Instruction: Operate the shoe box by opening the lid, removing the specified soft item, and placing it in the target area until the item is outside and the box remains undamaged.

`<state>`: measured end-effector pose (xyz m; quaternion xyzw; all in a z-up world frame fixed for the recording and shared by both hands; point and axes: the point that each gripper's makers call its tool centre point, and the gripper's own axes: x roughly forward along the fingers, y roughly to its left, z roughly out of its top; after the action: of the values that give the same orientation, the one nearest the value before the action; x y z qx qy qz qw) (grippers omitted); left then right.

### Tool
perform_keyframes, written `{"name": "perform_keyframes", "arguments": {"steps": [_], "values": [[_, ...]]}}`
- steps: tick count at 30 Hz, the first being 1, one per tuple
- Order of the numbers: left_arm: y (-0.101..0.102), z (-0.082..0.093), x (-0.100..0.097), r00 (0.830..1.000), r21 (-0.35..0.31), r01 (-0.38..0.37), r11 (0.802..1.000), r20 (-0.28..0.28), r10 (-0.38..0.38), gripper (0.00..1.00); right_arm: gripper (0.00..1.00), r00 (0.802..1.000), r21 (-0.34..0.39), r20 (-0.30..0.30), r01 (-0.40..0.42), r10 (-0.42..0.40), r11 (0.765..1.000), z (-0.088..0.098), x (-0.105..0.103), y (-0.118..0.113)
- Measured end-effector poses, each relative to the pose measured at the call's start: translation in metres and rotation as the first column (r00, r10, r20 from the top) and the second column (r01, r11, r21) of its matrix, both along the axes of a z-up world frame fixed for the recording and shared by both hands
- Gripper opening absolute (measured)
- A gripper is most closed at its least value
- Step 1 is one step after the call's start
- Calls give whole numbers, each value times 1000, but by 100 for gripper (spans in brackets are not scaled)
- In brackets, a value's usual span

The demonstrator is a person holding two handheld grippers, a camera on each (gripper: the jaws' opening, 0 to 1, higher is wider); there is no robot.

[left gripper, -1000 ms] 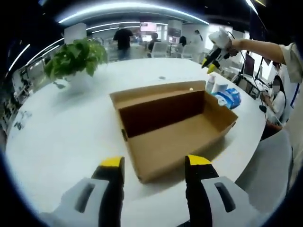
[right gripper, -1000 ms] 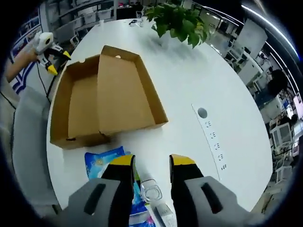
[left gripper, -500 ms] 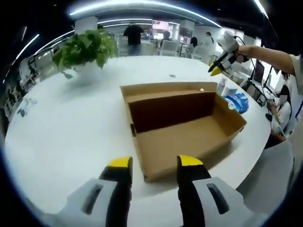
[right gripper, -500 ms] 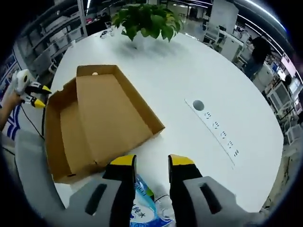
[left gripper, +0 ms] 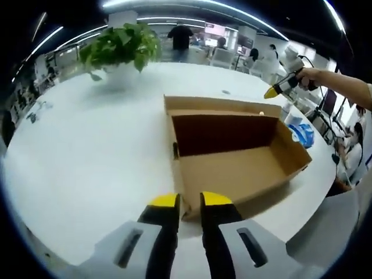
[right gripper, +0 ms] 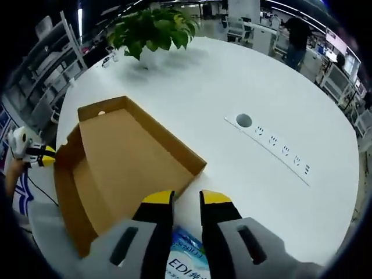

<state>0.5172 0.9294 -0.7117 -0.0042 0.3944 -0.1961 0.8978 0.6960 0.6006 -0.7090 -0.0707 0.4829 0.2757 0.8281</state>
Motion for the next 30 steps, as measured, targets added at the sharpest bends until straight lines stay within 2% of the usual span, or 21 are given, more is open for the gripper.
{"name": "perform_keyframes", "arguments": {"steps": [6,10,13,20,24,30], "values": [[3,-3,1,1000,-10,-22,1000,-9,22,4,17,997,23,-36,70,-69,997,-16,12,2],[4,-4,2,999,-20,-27,999,-17,27,3,18,987,37,-60,150,-147,988,-25,14,4],[3,-5,1,999,-23,-28,999,-22,28,3,17,982,47,-78,175,-171,984,-33,14,8],[3,-5,1,999,-30,-35,999,-23,34,3,7,977,56,-117,188,-180,981,-40,6,14],[3,-5,0,999,-30,-36,999,-23,35,3,6,979,33,-101,179,-175,983,-39,8,14],[3,-5,0,999,-26,-34,999,-23,33,2,3,977,38,-83,199,-195,979,-34,12,10]]}}
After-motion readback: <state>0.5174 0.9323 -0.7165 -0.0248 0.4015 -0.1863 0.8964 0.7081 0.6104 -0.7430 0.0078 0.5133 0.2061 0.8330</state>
